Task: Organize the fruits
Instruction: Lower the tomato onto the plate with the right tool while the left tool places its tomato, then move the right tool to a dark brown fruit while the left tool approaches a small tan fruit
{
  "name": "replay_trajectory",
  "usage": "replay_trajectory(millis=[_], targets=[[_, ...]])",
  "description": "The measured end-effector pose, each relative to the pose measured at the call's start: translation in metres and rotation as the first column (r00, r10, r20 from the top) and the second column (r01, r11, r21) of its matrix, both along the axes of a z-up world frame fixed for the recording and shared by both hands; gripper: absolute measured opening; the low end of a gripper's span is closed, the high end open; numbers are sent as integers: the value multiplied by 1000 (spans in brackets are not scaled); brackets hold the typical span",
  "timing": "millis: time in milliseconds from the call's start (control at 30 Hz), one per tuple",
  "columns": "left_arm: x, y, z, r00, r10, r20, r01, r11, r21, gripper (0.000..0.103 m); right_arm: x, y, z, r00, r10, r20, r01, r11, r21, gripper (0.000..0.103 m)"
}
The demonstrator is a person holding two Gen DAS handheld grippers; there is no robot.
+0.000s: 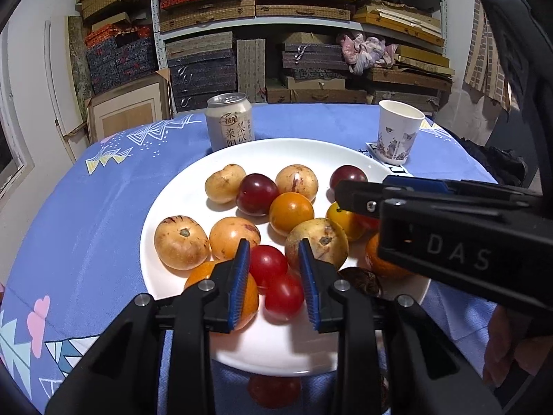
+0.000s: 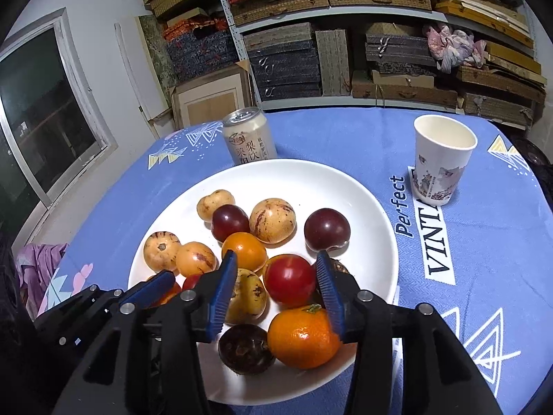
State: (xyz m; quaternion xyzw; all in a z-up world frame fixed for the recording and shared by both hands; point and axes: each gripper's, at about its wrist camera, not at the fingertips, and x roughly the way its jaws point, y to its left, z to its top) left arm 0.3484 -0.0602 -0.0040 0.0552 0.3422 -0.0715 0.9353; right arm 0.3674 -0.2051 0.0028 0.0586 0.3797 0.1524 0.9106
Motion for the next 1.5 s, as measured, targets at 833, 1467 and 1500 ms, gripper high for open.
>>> replay_trajectory(millis=[833,1467,1500], targets=[[-136,45,6,994,-98,-53,90,986,-137,68,-173,-65,-11,998,-67,13,64,989,131,73],[-136,7,-28,972,-181,-149,181,983,-17,68,-179,-69,-15,998,-54,-9,55,987,153,79],[-134,8,-29,972,-178,-154,177,984,-18,68,-179,-69,-15,998,-54,-10,55,987,153,79]])
